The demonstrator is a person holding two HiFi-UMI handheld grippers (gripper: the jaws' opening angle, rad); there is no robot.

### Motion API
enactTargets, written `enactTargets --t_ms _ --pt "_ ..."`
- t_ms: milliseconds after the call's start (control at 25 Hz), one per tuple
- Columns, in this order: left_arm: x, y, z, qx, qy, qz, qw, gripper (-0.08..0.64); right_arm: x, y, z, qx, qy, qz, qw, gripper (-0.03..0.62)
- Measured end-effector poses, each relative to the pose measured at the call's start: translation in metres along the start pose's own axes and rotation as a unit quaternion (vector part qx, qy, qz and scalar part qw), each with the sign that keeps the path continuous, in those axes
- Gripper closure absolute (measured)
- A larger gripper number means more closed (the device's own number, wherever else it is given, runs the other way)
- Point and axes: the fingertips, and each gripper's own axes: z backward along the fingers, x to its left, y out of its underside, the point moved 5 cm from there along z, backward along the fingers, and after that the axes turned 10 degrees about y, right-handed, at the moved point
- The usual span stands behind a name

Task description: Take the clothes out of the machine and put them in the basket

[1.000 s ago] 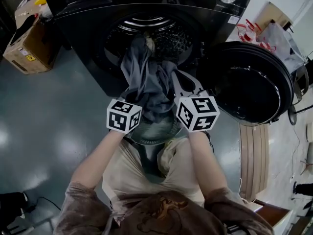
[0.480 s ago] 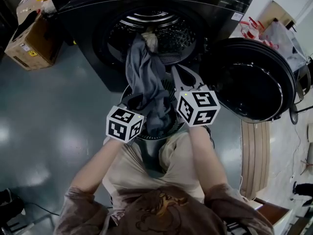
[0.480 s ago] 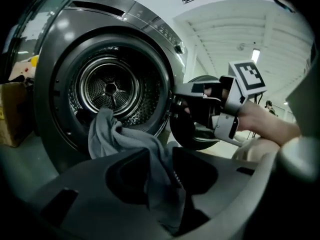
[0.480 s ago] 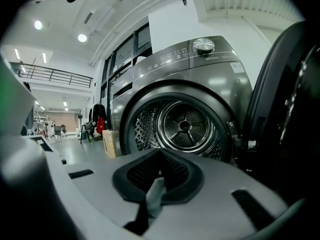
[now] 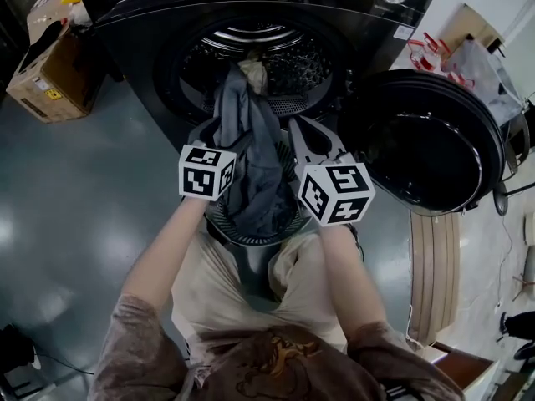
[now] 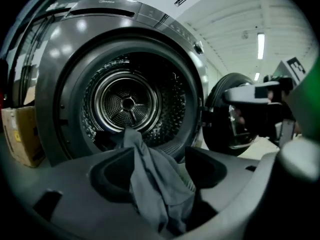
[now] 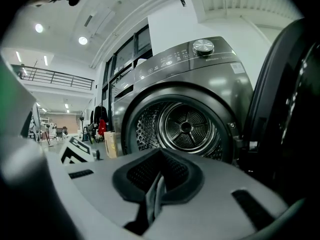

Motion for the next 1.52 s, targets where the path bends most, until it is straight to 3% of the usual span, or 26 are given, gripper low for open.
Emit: enactTargets --t_ms 400,680,800,920,1120,1160,1280,1520 --pt "0.071 -0.013 -0.088 0.021 -0.071 -0.024 0.9970 0.221 0.000 -0.002 0.005 -0.004 -0.010 -0.008 1.000 0.595" --pt "0.108 0.015 -0.130 0.113 -0.101 -0.020 0.9882 0.135 -0.004 -0.003 0.004 -0.005 -0.012 -0.016 1.000 0.595" --pt "0.101 0.019 -0.142 0.134 -0.091 -0.019 0.9866 0.134 -0.006 -0.003 0.002 -0.004 -0.011 -0.016 1.000 0.595" --pt "0.098 0.022 -0.141 0.131 -0.078 0.007 0.9883 0.189 -0.009 -0.004 0.002 -0.005 -0.010 -0.019 1.000 0.595" --pt "0.086 0.022 -0.139 0.103 -0.049 0.033 0.9929 0.453 -0.008 -0.004 0.002 -0.006 -0.012 -0.022 1.000 0.595" --pt "0.085 0.021 -0.137 0.097 -0.051 0.035 0.9934 0.477 -0.008 -0.004 0.003 -0.007 -0.012 -0.022 1.000 0.595" --pt "0.074 0.017 -0.126 0.075 -0.037 0.036 0.9958 0.494 -0.009 -0.004 0.003 -0.009 -0.011 -0.022 1.000 0.595" --pt "0.012 0.007 -0.076 0.034 0.065 0.022 0.9971 0.500 -0.012 -0.003 0.001 -0.004 -0.005 -0.016 1.000 0.594"
